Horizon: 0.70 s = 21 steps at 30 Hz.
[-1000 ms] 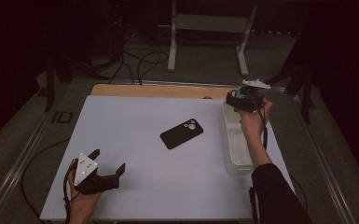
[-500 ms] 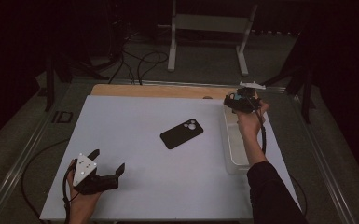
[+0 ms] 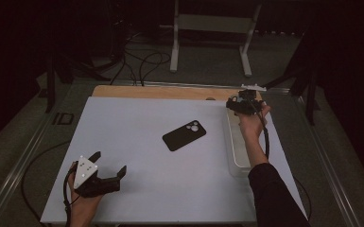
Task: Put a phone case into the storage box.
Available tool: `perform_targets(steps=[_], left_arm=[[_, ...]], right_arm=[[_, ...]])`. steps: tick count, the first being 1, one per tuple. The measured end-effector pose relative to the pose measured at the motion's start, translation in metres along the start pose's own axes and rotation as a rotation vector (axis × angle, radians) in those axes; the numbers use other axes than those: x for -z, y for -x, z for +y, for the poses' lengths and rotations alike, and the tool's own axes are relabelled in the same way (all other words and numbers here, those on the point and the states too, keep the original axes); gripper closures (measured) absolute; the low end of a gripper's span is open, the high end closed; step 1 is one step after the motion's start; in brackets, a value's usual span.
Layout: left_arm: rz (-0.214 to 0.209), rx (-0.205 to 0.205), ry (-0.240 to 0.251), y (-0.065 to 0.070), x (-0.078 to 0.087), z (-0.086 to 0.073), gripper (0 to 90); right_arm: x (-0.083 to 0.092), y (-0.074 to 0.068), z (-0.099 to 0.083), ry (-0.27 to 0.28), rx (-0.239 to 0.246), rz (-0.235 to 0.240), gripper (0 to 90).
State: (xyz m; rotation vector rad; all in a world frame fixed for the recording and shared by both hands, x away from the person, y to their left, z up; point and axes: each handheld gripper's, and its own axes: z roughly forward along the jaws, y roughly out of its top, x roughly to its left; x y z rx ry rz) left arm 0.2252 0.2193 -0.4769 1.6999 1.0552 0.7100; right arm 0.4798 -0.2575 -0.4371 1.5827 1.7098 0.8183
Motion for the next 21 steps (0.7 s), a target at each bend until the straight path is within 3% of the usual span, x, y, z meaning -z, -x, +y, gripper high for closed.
perform_targets(steps=[8,21], left_arm=[[0.0,0.001,0.0,-0.0002,0.0008,-0.0003,0.1],[-0.001,-0.003,-0.003,0.0003,0.0002,-0.0008,0.1]], right_arm=[[-0.0027,-0.0002,0.0003,0.009,0.0,-0.013,16.2],[0.0022,0.0041,0.0027,0.033,-0.017,0.021,9.1]])
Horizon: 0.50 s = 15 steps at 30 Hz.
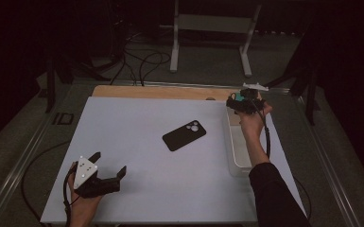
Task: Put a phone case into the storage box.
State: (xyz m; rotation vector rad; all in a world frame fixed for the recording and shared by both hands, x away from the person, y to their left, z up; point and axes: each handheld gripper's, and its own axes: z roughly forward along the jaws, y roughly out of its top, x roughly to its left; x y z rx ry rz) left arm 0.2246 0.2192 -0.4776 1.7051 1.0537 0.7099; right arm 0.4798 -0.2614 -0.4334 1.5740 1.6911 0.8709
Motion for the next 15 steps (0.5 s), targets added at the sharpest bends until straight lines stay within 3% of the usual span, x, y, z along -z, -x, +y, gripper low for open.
perform_targets(steps=[13,15], left_arm=[[0.007,0.002,0.003,0.0,0.001,0.0,0.1],[0.007,0.002,0.003,0.0,0.001,0.0,0.2]], right_arm=[[0.021,0.001,0.001,0.029,0.032,0.049,9.1],[0.032,0.001,0.001,0.051,0.043,0.074,9.1]])
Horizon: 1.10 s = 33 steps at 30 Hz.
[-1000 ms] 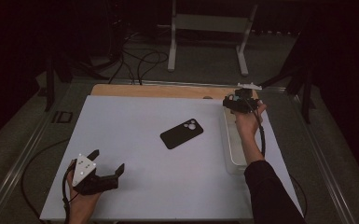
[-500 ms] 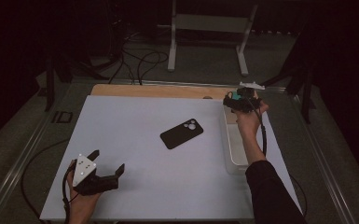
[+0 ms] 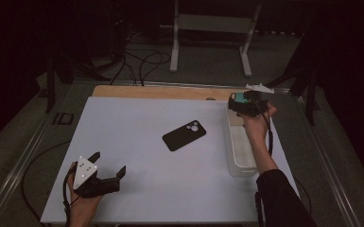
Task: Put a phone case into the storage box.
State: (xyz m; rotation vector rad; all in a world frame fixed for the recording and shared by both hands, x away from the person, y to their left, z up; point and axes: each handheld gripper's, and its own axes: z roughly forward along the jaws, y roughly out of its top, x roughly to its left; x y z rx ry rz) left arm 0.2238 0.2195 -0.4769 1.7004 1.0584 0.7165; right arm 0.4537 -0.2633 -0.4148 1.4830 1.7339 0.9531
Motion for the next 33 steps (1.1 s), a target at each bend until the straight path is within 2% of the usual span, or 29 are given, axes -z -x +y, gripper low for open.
perform_targets(steps=[3,6,9,11,13,15,18,26,33], left_arm=[[0.0,0.0,-0.002,0.0,-0.001,0.0,0.1],[0.0,-0.006,-0.003,0.001,-0.001,0.0,0.1],[0.003,-0.011,-0.005,0.002,-0.001,0.0,0.1],[0.003,-0.012,-0.008,0.002,-0.001,0.0,0.1],[0.003,-0.013,-0.009,0.002,-0.001,0.0,0.2],[0.003,-0.012,-0.01,0.002,-0.001,0.0,0.1],[0.006,-0.007,-0.007,0.001,-0.001,-0.001,0.1],[0.003,-0.011,-0.012,0.002,-0.002,0.0,0.1],[0.005,-0.007,-0.008,0.001,-0.001,0.0,0.1]], right_arm=[[0.013,-0.002,-0.001,0.021,0.007,0.04,9.1],[0.017,-0.004,-0.002,0.025,0.014,0.054,9.1],[0.037,-0.012,-0.004,0.046,0.038,0.131,9.1],[0.04,-0.014,-0.005,0.047,0.046,0.141,9.1],[0.054,-0.021,-0.007,0.066,0.065,0.194,9.1],[0.058,-0.023,-0.007,0.069,0.074,0.208,9.1],[0.076,-0.031,-0.013,0.091,0.115,0.261,9.1],[0.103,-0.045,-0.033,0.143,0.144,0.339,9.1],[0.113,-0.052,-0.054,0.138,0.171,0.369,9.1]])
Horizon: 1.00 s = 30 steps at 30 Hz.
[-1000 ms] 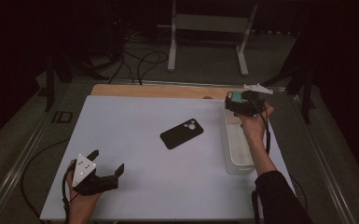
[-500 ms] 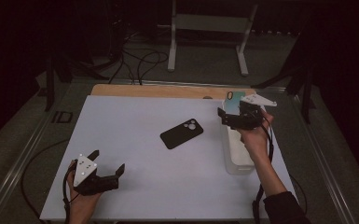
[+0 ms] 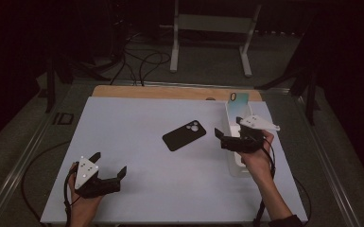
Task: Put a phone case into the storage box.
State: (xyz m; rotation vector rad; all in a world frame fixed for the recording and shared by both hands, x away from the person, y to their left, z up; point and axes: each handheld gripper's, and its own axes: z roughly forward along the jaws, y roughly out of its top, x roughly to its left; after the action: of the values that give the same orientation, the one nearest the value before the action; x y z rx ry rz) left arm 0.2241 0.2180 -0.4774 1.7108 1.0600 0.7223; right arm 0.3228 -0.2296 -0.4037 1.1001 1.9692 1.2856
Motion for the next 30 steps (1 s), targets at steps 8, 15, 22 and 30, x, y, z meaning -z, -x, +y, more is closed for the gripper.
perform_targets(steps=[8,15,22,30], left_arm=[[0.0,-0.001,-0.001,0.0,0.0,0.0,0.1],[-0.002,-0.006,0.001,0.002,-0.001,0.001,0.1],[-0.002,-0.004,0.008,0.001,0.001,0.001,0.1],[-0.011,-0.012,-0.002,0.003,-0.002,0.003,0.1]], right_arm=[[0.02,-0.007,-0.035,0.031,0.011,0.044,9.1],[0.034,-0.006,-0.065,0.057,0.014,0.058,9.1],[0.05,-0.002,-0.081,0.102,0.016,0.071,9.1],[0.058,0.001,-0.093,0.116,-0.005,0.078,8.6]])
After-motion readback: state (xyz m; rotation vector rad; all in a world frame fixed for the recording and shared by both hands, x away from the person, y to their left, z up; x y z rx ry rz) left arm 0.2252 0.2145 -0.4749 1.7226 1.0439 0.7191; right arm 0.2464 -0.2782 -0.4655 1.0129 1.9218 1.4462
